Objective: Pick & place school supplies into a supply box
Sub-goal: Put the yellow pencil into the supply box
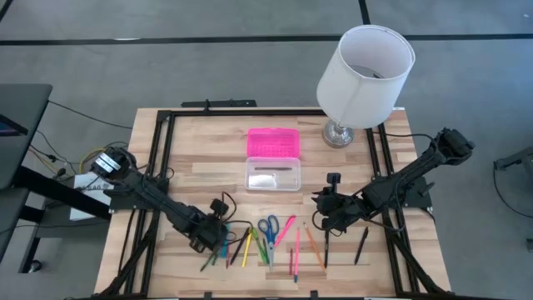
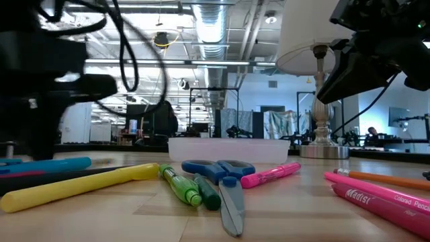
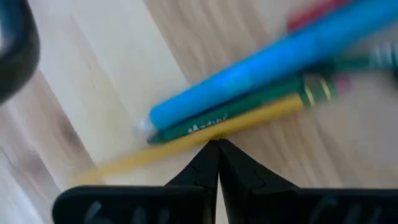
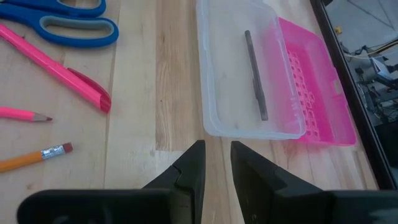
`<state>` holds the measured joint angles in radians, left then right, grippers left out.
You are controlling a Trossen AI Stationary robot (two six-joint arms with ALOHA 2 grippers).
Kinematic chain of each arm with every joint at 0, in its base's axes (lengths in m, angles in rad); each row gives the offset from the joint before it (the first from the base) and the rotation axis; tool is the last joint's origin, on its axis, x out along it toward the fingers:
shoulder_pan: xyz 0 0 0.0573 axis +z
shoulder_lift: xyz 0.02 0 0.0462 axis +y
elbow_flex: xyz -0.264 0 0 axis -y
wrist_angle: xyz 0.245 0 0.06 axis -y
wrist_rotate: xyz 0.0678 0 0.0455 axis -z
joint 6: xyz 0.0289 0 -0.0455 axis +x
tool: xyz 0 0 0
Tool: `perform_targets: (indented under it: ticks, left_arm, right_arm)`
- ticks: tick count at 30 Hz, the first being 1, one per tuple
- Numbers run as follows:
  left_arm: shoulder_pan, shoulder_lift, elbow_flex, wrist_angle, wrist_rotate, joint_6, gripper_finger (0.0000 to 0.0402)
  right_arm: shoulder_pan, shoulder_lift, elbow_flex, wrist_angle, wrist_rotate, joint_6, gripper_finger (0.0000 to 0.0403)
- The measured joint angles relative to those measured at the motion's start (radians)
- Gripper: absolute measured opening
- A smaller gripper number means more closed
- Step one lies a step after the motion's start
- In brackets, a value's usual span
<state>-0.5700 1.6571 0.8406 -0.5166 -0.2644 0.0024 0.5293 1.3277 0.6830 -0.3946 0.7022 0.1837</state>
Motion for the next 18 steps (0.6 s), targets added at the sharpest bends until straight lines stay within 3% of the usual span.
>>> perform_targets:
  ticks: [6, 18]
  left_arm:
    - [0.07, 0.0, 0.002, 0.133, -0.01, 0.097, 0.0006]
    - [0.114, -0.001, 0.002, 0.157, 0.04, 0.146, 0.0006]
  right_arm:
    - [0.0, 0.0, 0.0, 0.0, 0.0, 0.0, 0.007]
    - [0.0, 0.0, 0.0, -0.002, -0.033, 0.0, 0.007]
